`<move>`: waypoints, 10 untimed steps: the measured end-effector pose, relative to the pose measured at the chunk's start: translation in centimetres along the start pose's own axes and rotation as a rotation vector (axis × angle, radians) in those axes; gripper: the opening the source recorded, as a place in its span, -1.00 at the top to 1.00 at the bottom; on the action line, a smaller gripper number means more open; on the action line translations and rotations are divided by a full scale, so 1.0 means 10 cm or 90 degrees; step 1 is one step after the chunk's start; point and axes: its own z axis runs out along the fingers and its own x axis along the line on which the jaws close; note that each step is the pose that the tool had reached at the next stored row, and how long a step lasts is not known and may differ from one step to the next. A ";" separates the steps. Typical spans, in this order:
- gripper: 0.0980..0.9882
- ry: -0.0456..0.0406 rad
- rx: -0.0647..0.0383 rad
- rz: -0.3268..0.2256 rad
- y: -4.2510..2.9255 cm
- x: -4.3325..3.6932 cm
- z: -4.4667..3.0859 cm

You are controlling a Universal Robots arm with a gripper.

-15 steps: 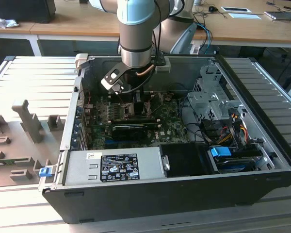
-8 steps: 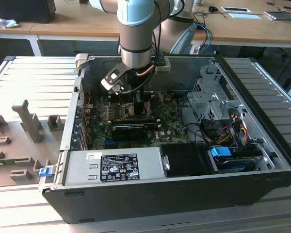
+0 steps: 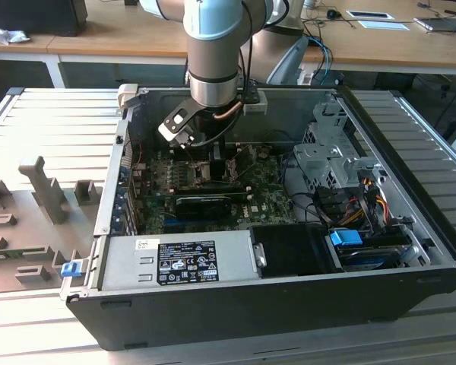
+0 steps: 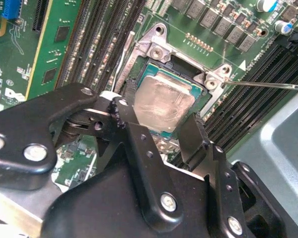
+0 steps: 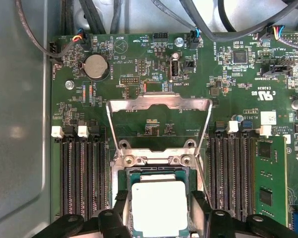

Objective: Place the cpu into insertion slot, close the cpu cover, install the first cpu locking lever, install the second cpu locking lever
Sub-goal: 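Place the cpu into insertion slot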

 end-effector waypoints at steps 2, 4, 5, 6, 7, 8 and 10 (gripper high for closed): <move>0.04 0.0002 0.000 0.001 0.001 0.001 -0.015; 0.04 0.0002 0.000 0.004 0.002 0.001 -0.022; 0.04 -0.0001 0.000 0.008 0.002 0.001 -0.022; 0.04 -0.0004 0.000 0.012 0.002 0.001 -0.022; 0.04 -0.0006 0.000 0.014 0.001 0.001 -0.021; 0.04 -0.0006 0.000 0.015 0.001 0.001 -0.020; 0.04 -0.0006 0.000 0.015 0.001 0.001 -0.020</move>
